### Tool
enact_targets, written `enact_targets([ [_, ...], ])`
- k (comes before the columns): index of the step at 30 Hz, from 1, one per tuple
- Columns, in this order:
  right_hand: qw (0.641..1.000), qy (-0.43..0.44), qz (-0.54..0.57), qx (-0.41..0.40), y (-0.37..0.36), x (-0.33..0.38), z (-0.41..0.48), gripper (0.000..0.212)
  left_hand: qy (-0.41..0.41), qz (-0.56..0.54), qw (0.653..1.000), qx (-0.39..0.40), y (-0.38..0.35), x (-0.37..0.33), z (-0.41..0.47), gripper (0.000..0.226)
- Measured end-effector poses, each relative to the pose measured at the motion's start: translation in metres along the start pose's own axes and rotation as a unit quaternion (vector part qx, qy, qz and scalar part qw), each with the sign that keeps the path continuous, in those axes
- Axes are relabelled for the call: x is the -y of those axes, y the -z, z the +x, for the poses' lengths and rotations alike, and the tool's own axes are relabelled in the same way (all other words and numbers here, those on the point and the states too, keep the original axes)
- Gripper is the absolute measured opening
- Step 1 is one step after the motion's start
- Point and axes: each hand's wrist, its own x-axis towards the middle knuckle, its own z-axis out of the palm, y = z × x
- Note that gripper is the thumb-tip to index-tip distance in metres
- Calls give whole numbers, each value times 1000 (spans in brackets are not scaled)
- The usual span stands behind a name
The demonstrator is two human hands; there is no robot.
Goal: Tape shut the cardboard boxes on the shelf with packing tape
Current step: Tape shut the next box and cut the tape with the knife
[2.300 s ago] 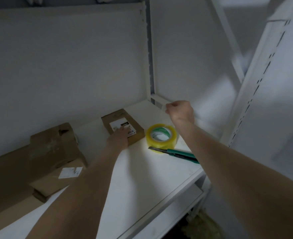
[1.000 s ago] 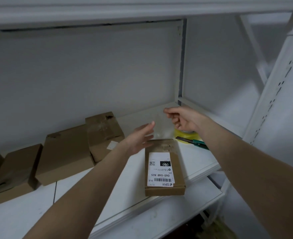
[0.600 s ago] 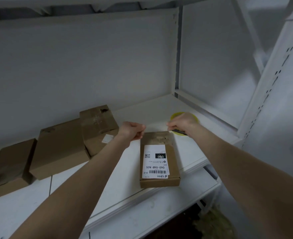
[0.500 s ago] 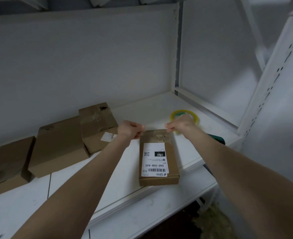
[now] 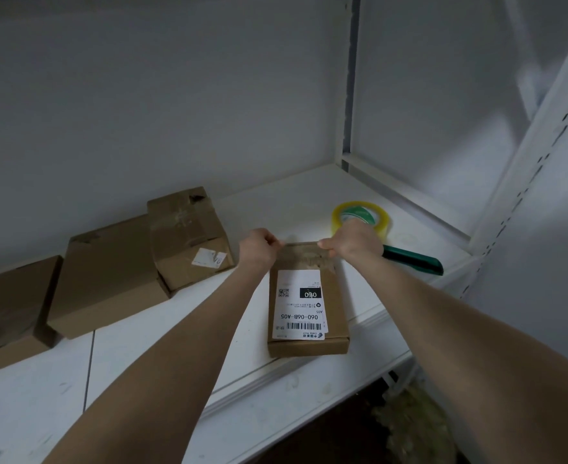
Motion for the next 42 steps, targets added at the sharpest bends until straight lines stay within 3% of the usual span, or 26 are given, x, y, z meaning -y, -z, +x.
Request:
enact_targets([
  [4, 995, 22, -89, -35, -1, 4, -6, 46, 0, 21, 1000, -3, -6, 5, 2, 17],
  [13, 971, 93, -212, -52, 5, 12, -17, 40, 1, 86, 996, 3, -12, 3, 6, 17],
  [20, 974, 80, -209, -44, 3, 7, -19, 43, -20, 218, 976, -17, -13, 3, 2, 26],
  [27, 997, -9, -59, 42, 2, -13, -14, 50, 23, 90, 996, 10, -12, 10, 7, 33],
  [30, 995, 3, -97, 15, 8, -22, -18, 57, 33, 28, 999, -5, -9, 16, 7, 28],
  [32, 984, 70, -142, -80, 10, -25, -21, 42, -61, 107, 988, -91, -3, 18, 2, 22],
  [34, 964, 194, -133, -123, 9, -23, -27, 32, -218, 163, 954, -127, 0, 21, -6, 25],
  [37, 938, 318, -139, 3, -9, -19, -39, 44, -328, 222, 917, 39, -8, 18, -25, 44],
  [40, 927, 311, -187, 96, -32, -24, -47, 52, -296, 330, 886, 136, -23, 25, -34, 56],
  [42, 934, 287, -185, 104, -37, -26, -46, 54, -252, 325, 900, 142, -26, 28, -34, 61],
])
